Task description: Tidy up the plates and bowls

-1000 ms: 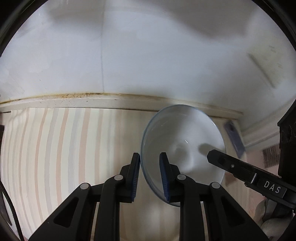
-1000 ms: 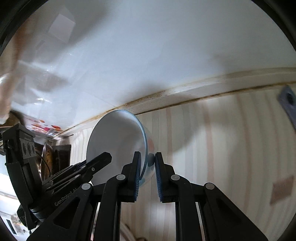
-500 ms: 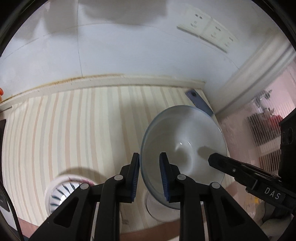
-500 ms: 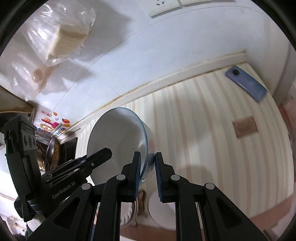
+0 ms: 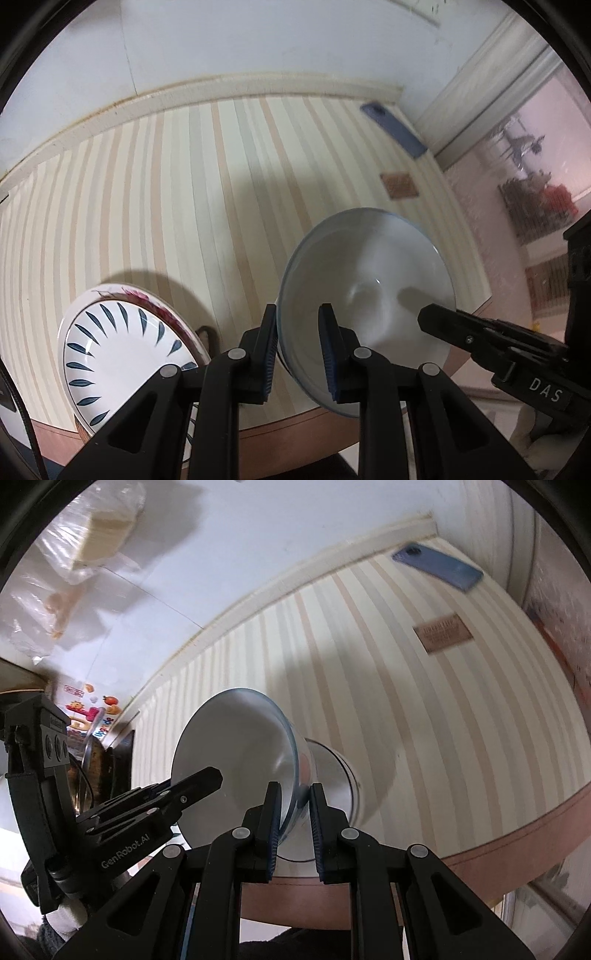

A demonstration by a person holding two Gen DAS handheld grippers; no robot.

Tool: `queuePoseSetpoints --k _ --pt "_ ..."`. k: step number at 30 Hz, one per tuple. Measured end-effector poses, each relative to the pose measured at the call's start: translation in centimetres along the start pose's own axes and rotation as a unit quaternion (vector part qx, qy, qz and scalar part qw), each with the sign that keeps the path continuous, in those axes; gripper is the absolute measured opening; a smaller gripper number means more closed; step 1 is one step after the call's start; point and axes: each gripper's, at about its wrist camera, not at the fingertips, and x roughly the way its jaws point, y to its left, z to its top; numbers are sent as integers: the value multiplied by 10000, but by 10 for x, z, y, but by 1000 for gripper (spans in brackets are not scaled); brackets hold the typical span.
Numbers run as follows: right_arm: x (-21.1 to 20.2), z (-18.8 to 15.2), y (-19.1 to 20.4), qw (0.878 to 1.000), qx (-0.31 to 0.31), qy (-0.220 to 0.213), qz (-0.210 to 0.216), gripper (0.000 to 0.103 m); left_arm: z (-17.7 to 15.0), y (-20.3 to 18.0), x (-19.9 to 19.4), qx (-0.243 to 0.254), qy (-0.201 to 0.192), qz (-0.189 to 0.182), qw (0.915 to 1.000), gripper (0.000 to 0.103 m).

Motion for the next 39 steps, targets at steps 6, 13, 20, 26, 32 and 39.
queuePoseSetpoints --k 6,13,20,26,32,39 --pt "19 -9 -12 9998 52 176 -114 17 -10 0 22 110 275 112 9995 19" --pt "29 -11 -18 9994 38 264 -211 17 -13 -6 31 229 326 279 9988 19" --pt "33 -12 -16 9990 -29 335 -281 17 -14 -6 33 250 325 411 9983 19" --pt "33 -9 -14 9983 -28 410 -406 17 -15 -10 34 352 322 541 9974 19" --pt "30 -9 -12 9979 128 474 -428 20 -17 -10 23 358 301 530 9975 20" --pt "-1 -15 6 9978 -38 296 -585 40 -22 -10 -27 372 -16 458 9983 21"
